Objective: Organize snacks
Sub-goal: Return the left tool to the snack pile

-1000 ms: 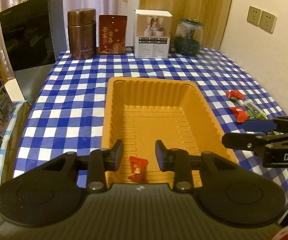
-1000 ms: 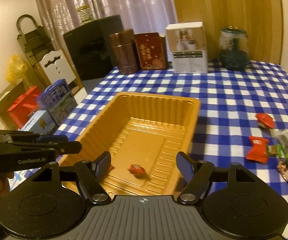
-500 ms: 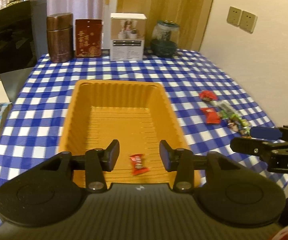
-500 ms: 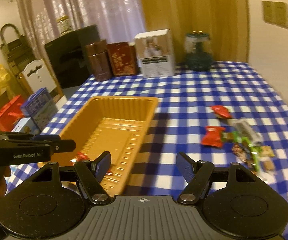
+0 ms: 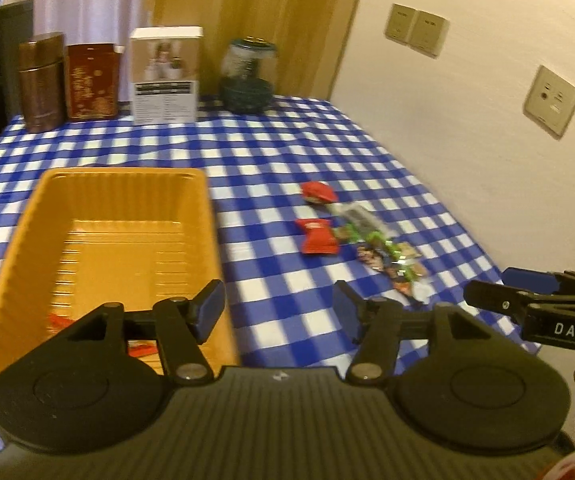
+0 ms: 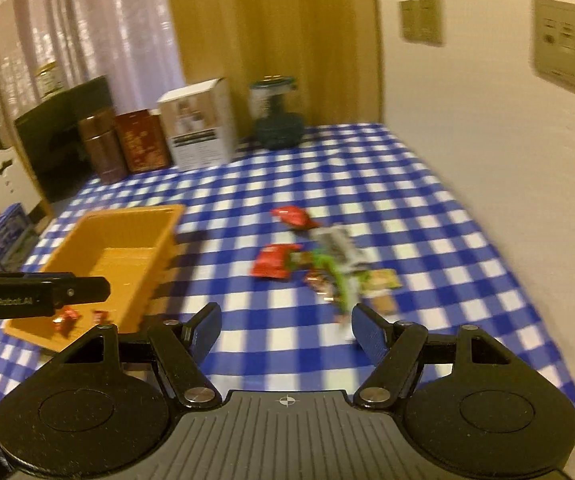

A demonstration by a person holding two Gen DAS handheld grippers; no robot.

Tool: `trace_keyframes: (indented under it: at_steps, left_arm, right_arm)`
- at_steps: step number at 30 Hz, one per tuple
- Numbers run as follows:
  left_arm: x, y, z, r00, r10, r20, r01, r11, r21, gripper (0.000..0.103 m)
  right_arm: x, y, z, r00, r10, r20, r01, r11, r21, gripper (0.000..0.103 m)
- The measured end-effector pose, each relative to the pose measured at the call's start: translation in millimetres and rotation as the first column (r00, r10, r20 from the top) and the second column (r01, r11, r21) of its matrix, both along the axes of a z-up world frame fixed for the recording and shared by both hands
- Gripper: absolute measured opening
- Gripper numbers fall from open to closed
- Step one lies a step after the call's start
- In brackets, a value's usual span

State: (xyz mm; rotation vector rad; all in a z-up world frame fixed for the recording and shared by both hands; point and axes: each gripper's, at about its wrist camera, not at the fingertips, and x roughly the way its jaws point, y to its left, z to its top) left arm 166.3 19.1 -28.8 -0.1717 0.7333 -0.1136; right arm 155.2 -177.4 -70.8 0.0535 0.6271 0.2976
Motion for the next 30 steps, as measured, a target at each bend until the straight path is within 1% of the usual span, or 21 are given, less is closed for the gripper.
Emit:
trace_keyframes:
  at_steps: [2, 6, 12, 19, 30]
  left_arm:
    - [5, -14, -2, 1.000, -0.022, -0.004, 0.022, 1.000, -0.003, 0.059]
    - [14, -38, -8, 0.998, -0.055, -0.016, 0.055, 0.999, 0.001, 0.064]
    - [30, -64, -19, 0.996, -0.086, -0.036, 0.086, 0.996, 0.010, 0.068]
    - [48, -81, -34, 0.993, -0.096, -0.061, 0.097, 0.995, 0.014, 0.068]
    - [82, -113, -62, 0.987, -0.128, -0.098, 0.126, 0.992, -0.024, 0.066]
  right_arm:
    - [1, -14, 0, 1.000, -0.025, 0.001, 0.025, 1.000, 0.003, 0.072]
    - [4, -37, -2, 0.998, -0.060, 0.000, 0.060, 0.998, 0.010, 0.072]
    - [16, -57, -11, 0.996, -0.085, -0.009, 0.085, 0.996, 0.010, 0.072]
    - [36, -68, -28, 0.995, -0.091, -0.025, 0.091, 0.996, -0.001, 0.072]
    - [64, -86, -57, 0.993, -0.101, -0.066, 0.101, 0.995, -0.007, 0.071]
